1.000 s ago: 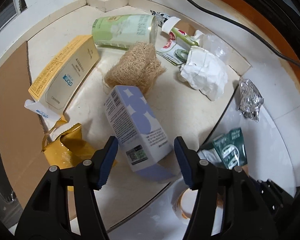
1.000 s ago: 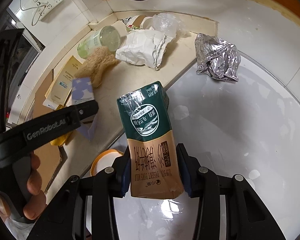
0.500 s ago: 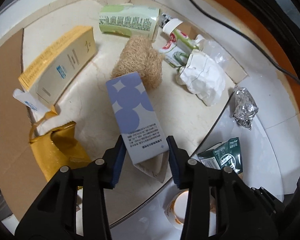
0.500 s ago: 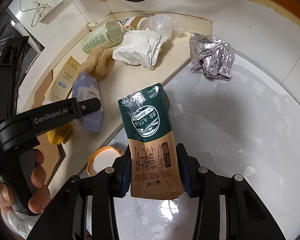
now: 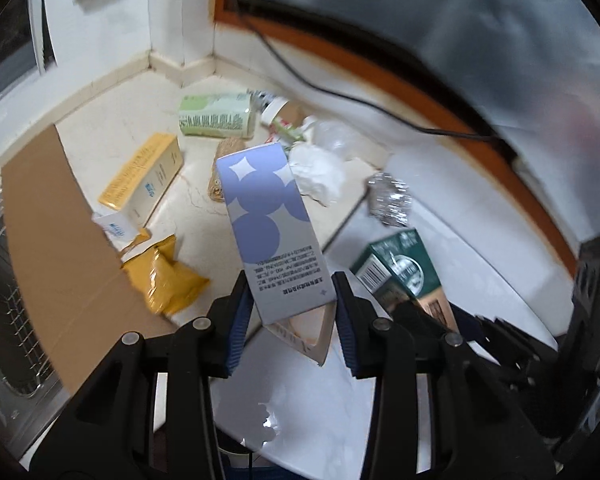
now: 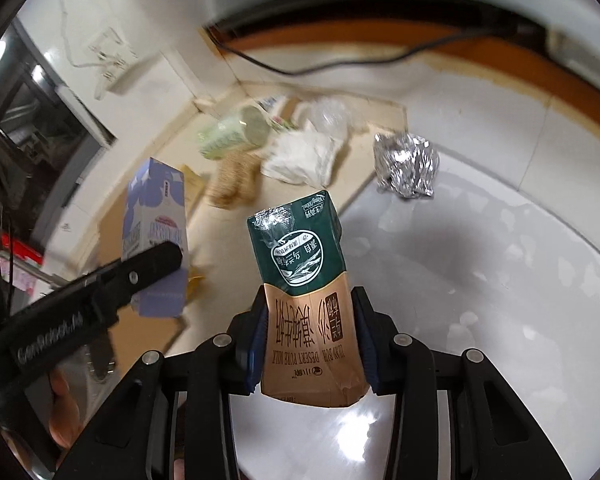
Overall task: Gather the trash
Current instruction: 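Lift both cartons and carry them down toward the trash bin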
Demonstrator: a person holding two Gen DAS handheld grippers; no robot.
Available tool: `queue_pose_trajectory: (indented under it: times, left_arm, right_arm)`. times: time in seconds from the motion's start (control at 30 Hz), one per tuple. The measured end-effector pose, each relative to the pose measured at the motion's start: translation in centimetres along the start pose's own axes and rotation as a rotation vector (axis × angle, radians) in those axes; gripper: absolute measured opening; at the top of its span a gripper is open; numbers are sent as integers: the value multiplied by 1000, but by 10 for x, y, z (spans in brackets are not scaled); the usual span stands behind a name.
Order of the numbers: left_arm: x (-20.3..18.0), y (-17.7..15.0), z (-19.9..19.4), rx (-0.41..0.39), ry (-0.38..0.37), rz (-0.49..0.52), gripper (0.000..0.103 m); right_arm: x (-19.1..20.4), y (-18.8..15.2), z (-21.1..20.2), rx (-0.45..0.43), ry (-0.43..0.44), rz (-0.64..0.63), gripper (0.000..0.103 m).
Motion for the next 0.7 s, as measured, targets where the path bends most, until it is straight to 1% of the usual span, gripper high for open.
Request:
queue_pose_trajectory:
  times: [0.17, 0.27, 0.3, 0.4, 0.47, 0.57, 0.6, 0.7]
  left_arm:
    - [5, -40, -66, -32, -30, 43, 36]
    - [18, -83, -106, -40, -33, 68, 36]
    - [22, -95, -113, -43, -35, 71, 36]
    - [37, -147, -137, -46, -38, 83, 36]
    - [44, -178, -142, -30, -36, 84, 36]
    - [57, -230, -139, 16, -21, 82, 36]
    - [61, -250, -135, 26, -13, 83, 36]
    - [72, -296, -122, 43, 19, 79, 36]
  right_arm:
    - [34, -29, -59, -53, 65, -29, 39]
    - [56, -59, -92, -73, 98, -62, 39]
    - [63, -74, -104, -76, 110, -71, 39]
    - [81, -113, -126, -79, 151, -103, 39]
    - [91, -145, -134, -66, 173, -127, 39]
    - [98, -192, -132, -30, 177, -164, 39]
    - [101, -210, -128, -15, 173, -183, 39]
    - [105, -258, -112, 34, 157, -228, 39]
Point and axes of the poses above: each gripper's, at about its wrist camera, not at the fingertips, and z roughly the way its jaws point, x to its left, y to its top, the point moved 4 cm from there along z, roughly the way its jaws point, and after that the axes turned 7 degrees about y, right-handed, at the moved point
